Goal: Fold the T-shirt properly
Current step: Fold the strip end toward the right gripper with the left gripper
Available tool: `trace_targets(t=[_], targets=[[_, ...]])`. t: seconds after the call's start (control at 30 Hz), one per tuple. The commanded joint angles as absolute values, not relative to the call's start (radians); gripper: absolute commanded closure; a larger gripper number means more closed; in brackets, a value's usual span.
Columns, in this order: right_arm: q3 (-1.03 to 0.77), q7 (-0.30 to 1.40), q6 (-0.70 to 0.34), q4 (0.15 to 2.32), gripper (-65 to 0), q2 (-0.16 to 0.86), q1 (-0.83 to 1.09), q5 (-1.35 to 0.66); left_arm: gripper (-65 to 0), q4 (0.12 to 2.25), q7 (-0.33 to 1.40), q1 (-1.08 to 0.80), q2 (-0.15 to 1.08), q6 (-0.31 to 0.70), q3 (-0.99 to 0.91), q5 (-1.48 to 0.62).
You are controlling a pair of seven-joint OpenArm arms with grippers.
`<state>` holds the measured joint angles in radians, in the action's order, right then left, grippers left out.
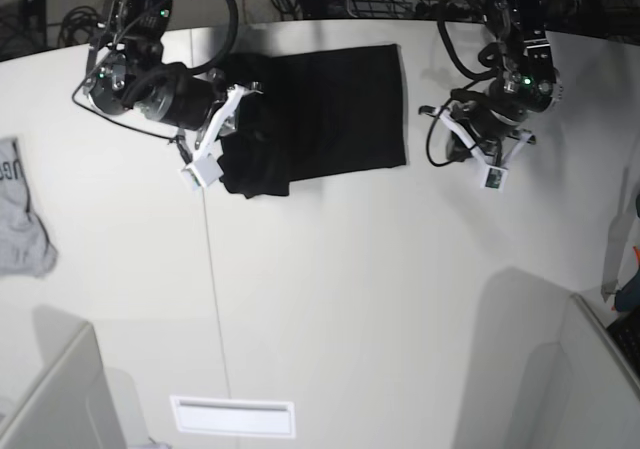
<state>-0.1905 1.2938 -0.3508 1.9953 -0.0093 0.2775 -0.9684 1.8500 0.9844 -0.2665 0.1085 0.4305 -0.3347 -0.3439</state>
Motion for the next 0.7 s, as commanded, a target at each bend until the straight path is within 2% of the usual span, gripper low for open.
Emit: trace_targets(t=[0.0, 0.1, 0.17, 0.27, 0.4, 0.53, 0.67], targets=[[-0.206, 1.28, -0.352, 2.012, 0.0, -0.004, 0.282, -1.035, 0.0, 1.89, 0.995, -0.269, 0.124, 0.453, -0.36, -0.357], [-0.234, 1.299, -0.351, 2.012, 0.0, -0.004, 0.298, -1.125, 0.0, 1.937, 1.012, -0.303, 0.156, 0.549, -0.45, -0.357], [-0.232, 1.313, -0.349, 2.012, 0.0, -0.004, 0.3, -1.164, 0.0, 1.951, 1.013, -0.326, 0.166, 0.572, -0.522, -0.357], [-0.229, 1.325, -0.28, 2.012, 0.0, -0.005, 0.305, -1.216, 0.0, 1.954, 1.013, -0.363, 0.173, 0.582, -0.633, -0.357], [-0.228, 1.319, -0.217, 2.012, 0.0, -0.01, 0.298, -1.236, 0.0, 1.951, 1.013, -0.427, 0.202, 0.698, -0.769, -0.357], [-0.228, 1.319, -0.188, 2.008, 0.0, -0.01, 0.288, -1.234, 0.0, 1.949, 1.013, -0.479, 0.208, 0.698, -0.915, -0.348], [-0.228, 1.325, -0.179, 1.98, 0.0, -0.01, 0.277, -1.234, 0.0, 1.942, 1.013, -0.516, 0.24, 0.698, -0.981, -0.355]])
